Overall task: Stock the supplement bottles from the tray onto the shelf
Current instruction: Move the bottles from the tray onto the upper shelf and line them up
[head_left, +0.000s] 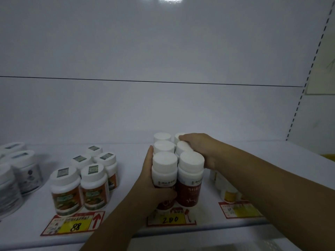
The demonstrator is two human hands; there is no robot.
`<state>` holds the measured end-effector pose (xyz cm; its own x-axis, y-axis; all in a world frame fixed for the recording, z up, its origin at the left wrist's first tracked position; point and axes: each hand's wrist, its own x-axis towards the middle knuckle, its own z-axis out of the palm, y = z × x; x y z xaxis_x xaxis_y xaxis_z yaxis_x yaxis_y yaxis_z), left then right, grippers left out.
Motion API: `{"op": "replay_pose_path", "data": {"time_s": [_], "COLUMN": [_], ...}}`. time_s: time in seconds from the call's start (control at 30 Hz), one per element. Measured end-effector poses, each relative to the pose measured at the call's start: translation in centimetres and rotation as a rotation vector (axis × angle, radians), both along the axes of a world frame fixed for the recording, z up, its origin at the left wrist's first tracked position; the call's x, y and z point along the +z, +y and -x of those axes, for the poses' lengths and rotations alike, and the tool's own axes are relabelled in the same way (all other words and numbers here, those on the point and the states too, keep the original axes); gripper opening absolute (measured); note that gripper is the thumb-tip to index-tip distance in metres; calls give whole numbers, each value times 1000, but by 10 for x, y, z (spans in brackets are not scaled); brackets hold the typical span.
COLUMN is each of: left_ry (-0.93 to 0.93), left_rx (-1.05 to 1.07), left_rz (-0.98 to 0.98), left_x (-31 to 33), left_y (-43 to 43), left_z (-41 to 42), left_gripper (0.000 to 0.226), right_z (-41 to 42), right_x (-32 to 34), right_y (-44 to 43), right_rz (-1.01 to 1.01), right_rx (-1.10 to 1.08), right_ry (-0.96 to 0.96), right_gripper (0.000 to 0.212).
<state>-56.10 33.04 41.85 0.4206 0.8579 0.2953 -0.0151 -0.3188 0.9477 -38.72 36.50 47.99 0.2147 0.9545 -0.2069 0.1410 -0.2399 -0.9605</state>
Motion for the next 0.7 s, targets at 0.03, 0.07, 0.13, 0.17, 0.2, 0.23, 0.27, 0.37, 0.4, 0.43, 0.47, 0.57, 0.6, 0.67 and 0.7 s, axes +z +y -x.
{"op": "replay_pose_path", "data": {"time_s": [0.03,0.07,0.13,0.17,0.2,0.23,0.27,0.37,0.4,0.43,0.47,0.57,0.6,0.67,0.7], "left_ry": [5,0,4,5,0,5,6,16,16,14,18,29,17,11,19], "left_rx": [5,7,34,42,41,44,44,27,11,-2,-10,-4,-9,-16,-7], "left_rz": [2,-14,-8,-3,-2,3,5,23,29,23,3,-51,-30,3,2], "left_x": [-2,-1,-2,-3,-4,-4,-5,-5,-4,-3,-3,-3,-3,-4,-5], "left_y": [2,1,3,3,4,4,4,7,9,10,11,10,8,6,5], "left_z": [1,0,-1,-1,-1,-1,-1,-1,-2,-3,-4,-3,-2,0,0], "left_gripper": [95,95,97,97,98,99,99,108,111,113,111,98,96,98,98], "right_z": [2,3,7,8,9,8,7,2,1,0,1,5,6,9,11], "right_x": [0,1,3,4,4,4,3,0,-1,-3,-5,-11,-14,-21,-26], "right_y": [0,-1,-2,-2,-4,-5,-7,-15,-19,-22,-26,-38,-41,-46,-48], "right_rz": [1,-2,0,-5,-5,-8,-12,-74,-96,-116,-127,-196,-220,-268,-287], "right_rx": [-7,-13,-20,-23,-23,-18,-18,-25,-22,-18,-14,-35,-54,-103,-109], "right_ry": [13,23,50,63,74,86,103,157,184,216,244,294,326,336,282], "right_gripper": [18,19,20,20,21,21,21,25,25,25,28,35,36,57,67]}}
